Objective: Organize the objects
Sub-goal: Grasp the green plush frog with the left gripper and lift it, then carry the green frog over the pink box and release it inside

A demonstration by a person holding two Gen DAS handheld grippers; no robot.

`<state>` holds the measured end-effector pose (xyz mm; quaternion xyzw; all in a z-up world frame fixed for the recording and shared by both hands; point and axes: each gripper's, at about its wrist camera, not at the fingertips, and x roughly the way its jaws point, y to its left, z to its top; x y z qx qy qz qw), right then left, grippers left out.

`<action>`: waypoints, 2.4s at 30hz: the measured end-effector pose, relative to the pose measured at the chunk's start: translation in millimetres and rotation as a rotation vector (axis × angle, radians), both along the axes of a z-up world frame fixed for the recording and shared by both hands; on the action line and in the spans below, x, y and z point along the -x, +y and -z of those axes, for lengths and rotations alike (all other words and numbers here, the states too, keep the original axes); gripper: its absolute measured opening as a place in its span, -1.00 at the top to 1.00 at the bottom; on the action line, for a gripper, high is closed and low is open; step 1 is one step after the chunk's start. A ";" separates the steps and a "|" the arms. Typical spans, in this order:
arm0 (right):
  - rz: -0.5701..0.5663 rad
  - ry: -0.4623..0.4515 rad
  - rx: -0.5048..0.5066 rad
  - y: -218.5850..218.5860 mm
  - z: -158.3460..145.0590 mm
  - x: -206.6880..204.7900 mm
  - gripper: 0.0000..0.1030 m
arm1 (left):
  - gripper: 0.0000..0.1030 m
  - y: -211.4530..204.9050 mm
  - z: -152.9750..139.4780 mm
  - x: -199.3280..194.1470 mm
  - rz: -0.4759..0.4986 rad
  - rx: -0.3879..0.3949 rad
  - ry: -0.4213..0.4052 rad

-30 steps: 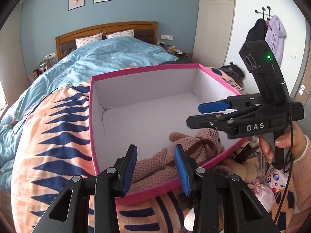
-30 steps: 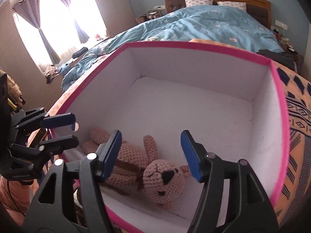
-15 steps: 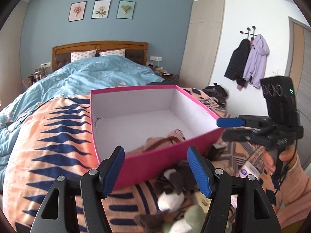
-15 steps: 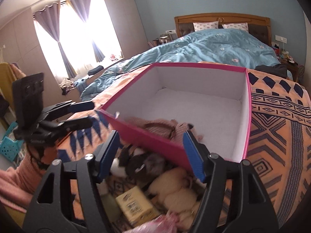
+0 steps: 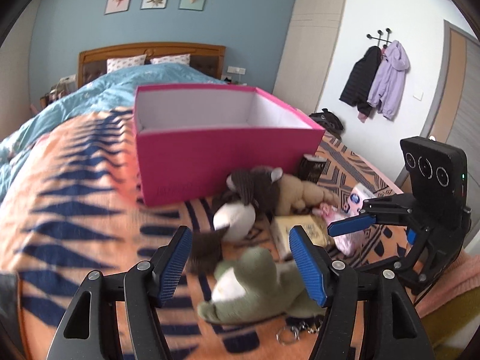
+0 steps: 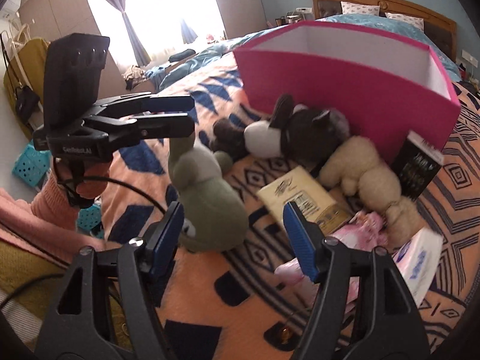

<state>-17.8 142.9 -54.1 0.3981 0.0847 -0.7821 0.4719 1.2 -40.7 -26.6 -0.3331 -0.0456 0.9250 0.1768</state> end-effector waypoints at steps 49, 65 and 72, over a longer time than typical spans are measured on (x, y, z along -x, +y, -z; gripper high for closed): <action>0.131 -0.169 0.126 3.3 6.8 35.4 -0.09 | 0.07 2.7 48.6 -8.6 0.039 -0.138 -0.149; 0.095 -0.015 0.201 10.4 -60.9 37.1 -0.09 | 0.07 9.3 -30.6 -10.3 0.039 -0.059 0.033; 0.088 0.117 0.235 -5.4 -108.2 61.3 -0.09 | 0.07 8.1 -80.8 21.3 0.019 0.012 0.143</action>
